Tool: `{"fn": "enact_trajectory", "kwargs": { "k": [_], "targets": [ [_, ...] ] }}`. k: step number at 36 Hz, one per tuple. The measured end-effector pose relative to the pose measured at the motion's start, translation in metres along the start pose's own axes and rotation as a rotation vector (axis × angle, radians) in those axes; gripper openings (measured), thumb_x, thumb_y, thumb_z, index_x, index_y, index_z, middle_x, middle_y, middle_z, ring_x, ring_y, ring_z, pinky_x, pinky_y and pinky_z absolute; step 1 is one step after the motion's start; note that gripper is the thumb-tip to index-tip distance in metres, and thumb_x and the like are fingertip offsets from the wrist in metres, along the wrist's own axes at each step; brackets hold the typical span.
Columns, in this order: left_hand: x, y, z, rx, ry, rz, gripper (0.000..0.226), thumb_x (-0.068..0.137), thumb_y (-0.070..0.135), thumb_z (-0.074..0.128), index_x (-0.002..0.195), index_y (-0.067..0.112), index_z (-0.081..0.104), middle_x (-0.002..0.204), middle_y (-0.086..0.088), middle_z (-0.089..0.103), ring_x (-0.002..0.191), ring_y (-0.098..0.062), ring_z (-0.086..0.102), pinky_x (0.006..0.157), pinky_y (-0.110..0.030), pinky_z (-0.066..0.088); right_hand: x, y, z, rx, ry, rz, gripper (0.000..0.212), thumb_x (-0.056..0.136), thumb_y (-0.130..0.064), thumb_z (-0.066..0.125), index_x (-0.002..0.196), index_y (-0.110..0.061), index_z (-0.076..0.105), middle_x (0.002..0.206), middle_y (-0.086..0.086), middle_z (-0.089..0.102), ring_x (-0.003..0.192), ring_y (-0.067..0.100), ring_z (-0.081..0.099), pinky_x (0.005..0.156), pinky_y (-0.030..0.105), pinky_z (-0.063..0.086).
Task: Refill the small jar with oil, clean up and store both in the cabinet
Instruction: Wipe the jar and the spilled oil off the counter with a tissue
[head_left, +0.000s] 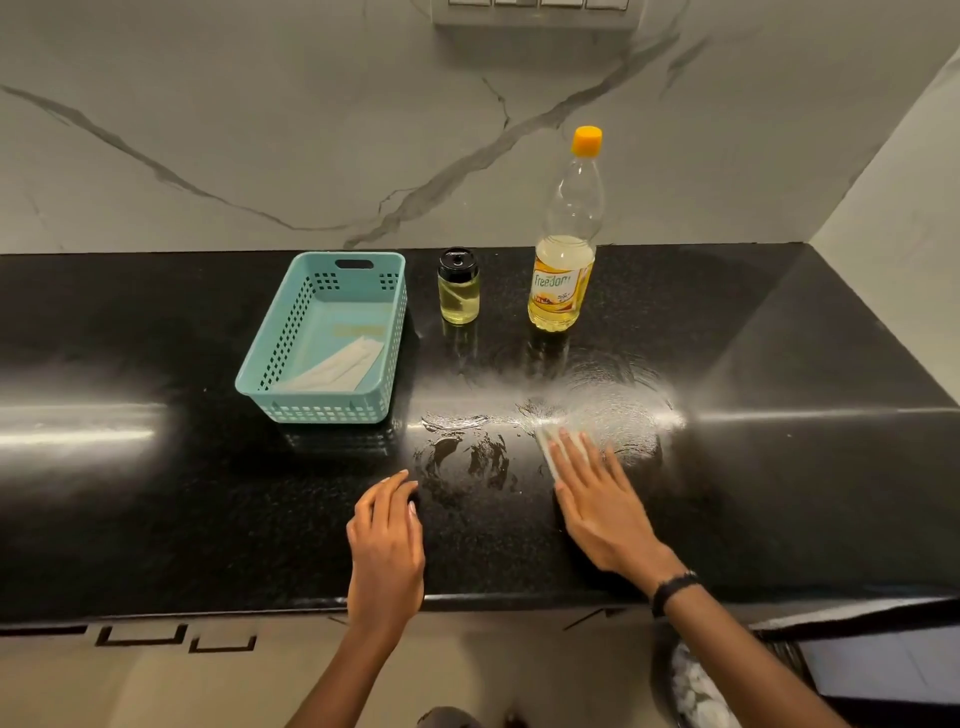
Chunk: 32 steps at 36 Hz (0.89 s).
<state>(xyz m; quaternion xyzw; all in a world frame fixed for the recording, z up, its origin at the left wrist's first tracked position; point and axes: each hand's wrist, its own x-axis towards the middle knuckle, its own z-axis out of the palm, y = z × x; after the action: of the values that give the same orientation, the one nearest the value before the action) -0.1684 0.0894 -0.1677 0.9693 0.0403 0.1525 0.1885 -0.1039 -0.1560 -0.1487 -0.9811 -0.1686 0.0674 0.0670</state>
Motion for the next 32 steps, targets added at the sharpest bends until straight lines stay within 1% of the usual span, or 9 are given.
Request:
{"fn": "enact_trajectory", "kwargs": {
  "k": [3, 6, 8, 11, 13, 19, 23, 26, 32],
  "targets": [
    [-0.001, 0.000, -0.001, 0.003, 0.000, 0.009, 0.038, 0.097, 0.021, 0.030, 0.118, 0.010, 0.059, 0.129, -0.004, 0.055, 0.117, -0.021, 0.048, 0.085, -0.037, 0.049, -0.039, 0.005, 0.007, -0.023, 0.052, -0.099, 0.057, 0.101, -0.035, 0.018, 0.152, -0.025, -0.007, 0.160, -0.008, -0.007, 0.147, 0.011, -0.010, 0.118, 0.035, -0.003],
    [-0.001, -0.001, -0.002, 0.005, -0.002, 0.012, 0.037, 0.096, 0.020, 0.031, 0.118, 0.008, 0.059, 0.128, -0.005, 0.055, 0.116, -0.024, 0.050, 0.083, -0.040, 0.050, -0.067, 0.030, 0.006, -0.046, 0.043, -0.070, 0.055, 0.101, -0.034, 0.020, 0.153, -0.023, 0.007, 0.160, -0.007, 0.007, 0.147, 0.011, 0.004, 0.116, 0.038, 0.008],
    [-0.001, -0.001, -0.001, 0.010, -0.007, 0.011, 0.037, 0.095, 0.019, 0.032, 0.119, 0.009, 0.058, 0.129, -0.005, 0.054, 0.117, -0.023, 0.049, 0.084, -0.039, 0.050, -0.069, 0.046, 0.001, -0.050, 0.024, 0.018, 0.055, 0.101, -0.036, 0.014, 0.153, -0.023, 0.008, 0.160, -0.007, 0.008, 0.147, 0.011, 0.005, 0.117, 0.037, 0.007],
    [-0.001, -0.001, 0.000, 0.015, -0.010, 0.013, 0.036, 0.095, 0.018, 0.034, 0.120, 0.009, 0.058, 0.130, -0.005, 0.054, 0.118, -0.023, 0.048, 0.086, -0.038, 0.049, -0.050, 0.056, 0.000, -0.023, 0.011, 0.144, 0.064, 0.093, -0.050, -0.013, 0.151, -0.025, -0.008, 0.159, -0.008, -0.011, 0.145, 0.009, -0.016, 0.117, 0.032, -0.013],
    [-0.001, -0.001, 0.000, 0.024, -0.004, 0.017, 0.035, 0.095, 0.018, 0.035, 0.119, 0.009, 0.058, 0.129, -0.005, 0.054, 0.117, -0.023, 0.048, 0.086, -0.038, 0.049, -0.032, 0.048, 0.002, 0.012, 0.002, 0.197, 0.069, 0.087, -0.054, -0.019, 0.149, -0.025, -0.016, 0.157, -0.006, -0.020, 0.142, 0.010, -0.025, 0.114, 0.030, -0.022],
    [-0.001, -0.002, 0.001, 0.040, -0.002, 0.019, 0.038, 0.096, 0.020, 0.031, 0.119, 0.008, 0.059, 0.129, -0.006, 0.055, 0.117, -0.024, 0.048, 0.086, -0.039, 0.049, -0.024, -0.009, 0.003, 0.072, 0.031, 0.058, 0.060, 0.095, -0.045, -0.001, 0.150, -0.026, -0.016, 0.158, -0.004, -0.017, 0.143, 0.014, -0.023, 0.117, 0.033, -0.016],
    [-0.001, -0.002, 0.001, 0.048, -0.006, 0.022, 0.038, 0.096, 0.020, 0.031, 0.120, 0.008, 0.058, 0.129, -0.006, 0.055, 0.117, -0.024, 0.047, 0.085, -0.038, 0.049, -0.070, -0.016, 0.012, 0.054, 0.069, -0.088, 0.055, 0.101, -0.036, 0.021, 0.153, -0.021, 0.011, 0.160, -0.006, 0.008, 0.148, 0.013, 0.002, 0.117, 0.037, 0.007],
    [0.000, -0.002, 0.000, 0.061, -0.009, 0.018, 0.038, 0.096, 0.020, 0.031, 0.120, 0.009, 0.058, 0.129, -0.006, 0.055, 0.117, -0.023, 0.047, 0.084, -0.038, 0.049, -0.104, 0.006, 0.013, -0.014, 0.058, -0.090, 0.053, 0.100, -0.036, 0.023, 0.152, -0.023, 0.020, 0.159, -0.007, 0.016, 0.147, 0.011, 0.011, 0.114, 0.037, 0.014],
    [-0.001, -0.004, 0.002, 0.070, -0.029, 0.027, 0.039, 0.096, 0.019, 0.030, 0.121, 0.007, 0.057, 0.131, -0.007, 0.054, 0.119, -0.025, 0.047, 0.086, -0.039, 0.049, -0.089, 0.027, 0.014, -0.015, 0.046, 0.118, 0.056, 0.100, -0.041, 0.011, 0.153, -0.022, 0.009, 0.160, -0.006, 0.005, 0.147, 0.011, -0.001, 0.118, 0.036, 0.002]
  ]
}}
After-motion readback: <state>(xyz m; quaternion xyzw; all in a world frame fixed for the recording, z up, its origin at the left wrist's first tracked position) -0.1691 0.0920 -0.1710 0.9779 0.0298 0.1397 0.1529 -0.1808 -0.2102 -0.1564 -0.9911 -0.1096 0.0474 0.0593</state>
